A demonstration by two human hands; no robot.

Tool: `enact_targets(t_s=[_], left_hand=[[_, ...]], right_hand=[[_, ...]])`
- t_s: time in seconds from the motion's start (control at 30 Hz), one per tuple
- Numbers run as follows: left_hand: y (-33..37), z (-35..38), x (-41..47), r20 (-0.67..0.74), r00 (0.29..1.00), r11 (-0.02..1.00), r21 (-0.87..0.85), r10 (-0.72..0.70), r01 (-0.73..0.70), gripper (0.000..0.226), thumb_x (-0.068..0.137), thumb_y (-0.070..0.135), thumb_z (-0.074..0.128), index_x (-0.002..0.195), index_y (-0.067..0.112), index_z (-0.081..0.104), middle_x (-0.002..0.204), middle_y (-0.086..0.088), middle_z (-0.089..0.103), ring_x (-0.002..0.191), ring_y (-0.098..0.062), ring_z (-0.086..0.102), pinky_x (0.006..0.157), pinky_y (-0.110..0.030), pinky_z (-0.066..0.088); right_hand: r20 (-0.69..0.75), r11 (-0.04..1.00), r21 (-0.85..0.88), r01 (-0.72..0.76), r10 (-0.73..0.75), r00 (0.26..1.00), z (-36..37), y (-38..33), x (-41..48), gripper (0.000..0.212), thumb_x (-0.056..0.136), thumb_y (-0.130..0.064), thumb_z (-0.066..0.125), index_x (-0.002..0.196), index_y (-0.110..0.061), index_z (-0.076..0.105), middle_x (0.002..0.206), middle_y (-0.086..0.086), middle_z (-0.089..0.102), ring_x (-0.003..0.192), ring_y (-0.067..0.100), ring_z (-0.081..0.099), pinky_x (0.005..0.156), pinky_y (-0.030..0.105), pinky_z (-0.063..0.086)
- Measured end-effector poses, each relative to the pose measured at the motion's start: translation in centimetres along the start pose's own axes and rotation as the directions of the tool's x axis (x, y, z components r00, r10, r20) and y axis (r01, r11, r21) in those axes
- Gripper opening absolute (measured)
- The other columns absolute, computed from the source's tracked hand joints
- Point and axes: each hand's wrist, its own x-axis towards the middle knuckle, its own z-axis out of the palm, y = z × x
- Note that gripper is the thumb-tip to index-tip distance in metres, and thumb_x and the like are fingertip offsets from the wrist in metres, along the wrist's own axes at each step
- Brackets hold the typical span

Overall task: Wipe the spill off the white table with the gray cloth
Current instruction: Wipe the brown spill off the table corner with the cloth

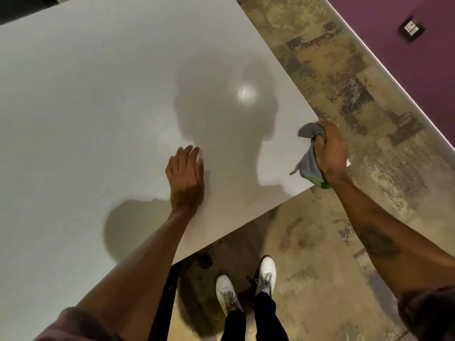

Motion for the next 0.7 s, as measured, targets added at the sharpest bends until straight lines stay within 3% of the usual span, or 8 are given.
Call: enact_targets(t_s=[0.13, 0.27, 0.37, 0.43, 0.57, 0.63, 0.7], left_hand=[[0.1, 0.0, 0.0, -0.010, 1.000, 0.999, 0.052, 0.006, -0.005, 0.047, 0.110, 0.028, 0.027, 0.140, 0.007, 0.056, 0.146, -0.014, 0.055, 0.143, -0.035, 0.045, 0.119, -0.054, 0.032], [0.3, 0.0, 0.2, -0.001, 1.000, 0.998, 0.068, -0.012, 0.012, 0.044, 0.110, 0.028, 0.029, 0.139, 0.009, 0.056, 0.145, -0.013, 0.055, 0.141, -0.035, 0.045, 0.118, -0.054, 0.034], [0.4, -0.1, 0.2, 0.009, 1.000, 0.997, 0.076, -0.013, 0.012, 0.045, 0.110, 0.029, 0.027, 0.140, 0.009, 0.056, 0.145, -0.013, 0.055, 0.141, -0.035, 0.045, 0.117, -0.055, 0.034], [0.4, -0.2, 0.1, 0.012, 1.000, 0.997, 0.072, -0.010, 0.009, 0.047, 0.110, 0.029, 0.026, 0.141, 0.008, 0.055, 0.146, -0.014, 0.055, 0.142, -0.036, 0.045, 0.117, -0.055, 0.034], [0.5, -0.3, 0.0, 0.037, 0.999, 0.997, 0.078, -0.011, 0.008, 0.045, 0.110, 0.025, 0.032, 0.142, 0.004, 0.054, 0.148, -0.017, 0.053, 0.144, -0.037, 0.043, 0.119, -0.056, 0.032], [0.7, -0.4, 0.0, 0.027, 1.000, 0.997, 0.075, -0.014, 0.012, 0.041, 0.109, 0.022, 0.036, 0.141, 0.003, 0.055, 0.147, -0.017, 0.054, 0.143, -0.037, 0.045, 0.119, -0.055, 0.033], [0.8, -0.5, 0.1, 0.020, 0.999, 0.998, 0.055, -0.028, 0.027, 0.040, 0.109, 0.022, 0.037, 0.141, 0.006, 0.056, 0.147, -0.014, 0.054, 0.143, -0.034, 0.044, 0.120, -0.052, 0.031]], right_hand=[[-0.036, 0.999, 0.016, -0.031, 0.032, 0.999, 0.0, -0.6, -0.5, 0.039, 0.096, 0.000, 0.044, 0.131, -0.006, 0.058, 0.137, 0.012, 0.059, 0.129, 0.027, 0.054, 0.114, 0.039, 0.040], [0.068, 0.999, 0.046, -0.023, 0.020, 0.997, 1.1, -3.0, -2.8, 0.043, 0.096, -0.005, 0.044, 0.134, -0.022, 0.055, 0.142, -0.001, 0.056, 0.130, 0.015, 0.052, 0.111, 0.012, 0.032], [0.152, 0.997, 0.075, 0.022, -0.033, 0.988, 2.7, -5.7, -5.7, 0.041, 0.099, -0.011, 0.042, 0.136, -0.027, 0.051, 0.146, -0.005, 0.052, 0.136, 0.014, 0.047, 0.116, 0.028, 0.037], [0.166, 0.993, 0.107, 0.043, -0.060, 0.984, 4.0, -7.5, -7.9, 0.042, 0.097, -0.010, 0.044, 0.136, -0.022, 0.054, 0.147, 0.000, 0.052, 0.139, 0.018, 0.044, 0.118, 0.036, 0.036], [0.155, 0.978, 0.202, 0.058, -0.091, 0.984, 5.5, -10.2, -11.2, 0.037, 0.093, 0.002, 0.049, 0.127, 0.004, 0.061, 0.133, 0.022, 0.061, 0.135, 0.026, 0.049, 0.113, 0.056, 0.039], [0.183, 0.950, 0.309, 0.034, -0.094, 0.979, 4.7, -11.6, -10.9, 0.040, 0.095, -0.008, 0.039, 0.126, 0.009, 0.057, 0.131, 0.024, 0.060, 0.129, 0.025, 0.055, 0.112, 0.051, 0.042], [0.078, 0.901, 0.429, 0.069, -0.113, 0.991, 3.2, -11.7, -9.3, 0.047, 0.090, -0.012, 0.035, 0.125, 0.013, 0.054, 0.131, 0.026, 0.054, 0.125, 0.005, 0.054, 0.110, 0.031, 0.046]])
